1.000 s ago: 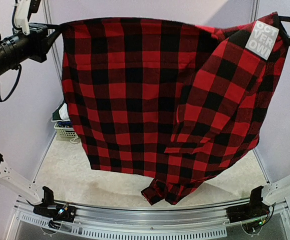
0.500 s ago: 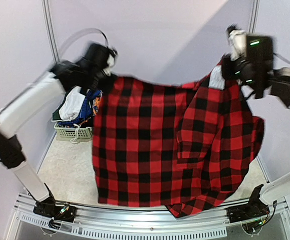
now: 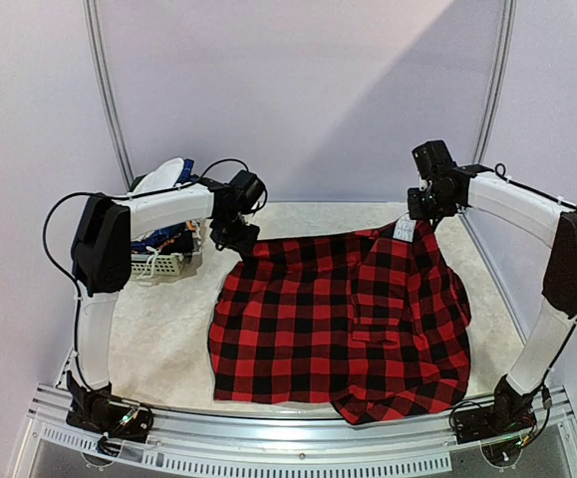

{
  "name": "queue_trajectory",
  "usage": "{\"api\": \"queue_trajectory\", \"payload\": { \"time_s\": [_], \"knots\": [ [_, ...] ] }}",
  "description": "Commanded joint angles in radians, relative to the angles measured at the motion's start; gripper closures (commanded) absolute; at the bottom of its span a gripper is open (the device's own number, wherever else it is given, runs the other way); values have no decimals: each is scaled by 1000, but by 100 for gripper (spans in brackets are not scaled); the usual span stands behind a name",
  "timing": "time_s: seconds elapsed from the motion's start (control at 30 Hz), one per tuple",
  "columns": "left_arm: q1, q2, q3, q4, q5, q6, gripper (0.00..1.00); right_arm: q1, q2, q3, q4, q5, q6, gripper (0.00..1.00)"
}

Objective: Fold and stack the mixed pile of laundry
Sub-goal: Flatten out the crumpled shirt at the center of the board, then adjust the flattened shirt at the center of the board.

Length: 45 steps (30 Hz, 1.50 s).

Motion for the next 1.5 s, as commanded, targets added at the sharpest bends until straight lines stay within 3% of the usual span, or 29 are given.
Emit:
{"api": "queue_trajectory", "payload": {
  "time_s": [0.0, 0.3, 0.37, 0.43, 0.47, 0.53, 0.63, 0.73, 0.8, 0.93, 1.07, 1.17, 1.3, 1.47],
  "knots": [
    [21, 23, 60, 14, 6, -6, 100, -43, 85, 59, 48, -89, 9, 100],
    [60, 80, 128, 22, -58, -19, 94, -104, 194, 105, 59, -133, 1, 99],
    [71, 119, 173, 9, -55, -23, 89, -127, 219, 113, 60, -141, 0, 96],
    [80, 164, 222, -10, -58, -26, 72, -156, 247, 127, 55, -166, 4, 91],
    [85, 187, 246, -22, -68, -34, 63, -171, 270, 137, 51, -193, 8, 84],
    [90, 209, 263, -29, -82, -48, 51, -196, 307, 163, 43, -224, 14, 60],
    [85, 187, 225, -7, -107, -70, 38, -213, 370, 233, -7, -230, 5, 31],
    [53, 101, 142, 48, -146, -53, 26, -219, 399, 303, -71, -201, -5, 14],
    [24, 44, 95, 63, -174, -38, 24, -224, 401, 339, -113, -167, -10, 5],
    [-74, -70, -17, 120, -188, 32, 23, -229, 358, 307, -137, -160, 2, 3],
    [-188, -140, -91, 169, -157, 100, 25, -222, 220, 114, -42, -334, 30, 3],
    [-254, -171, -136, 211, -43, 97, 28, -199, 80, -64, 65, -453, 63, 3],
    [-360, -187, -182, 305, 102, 148, 28, -168, -42, -212, 90, -451, 101, 3],
    [-460, -107, -80, 310, 191, 140, 28, -161, -196, -403, 117, -400, 155, 4]
  ]
}}
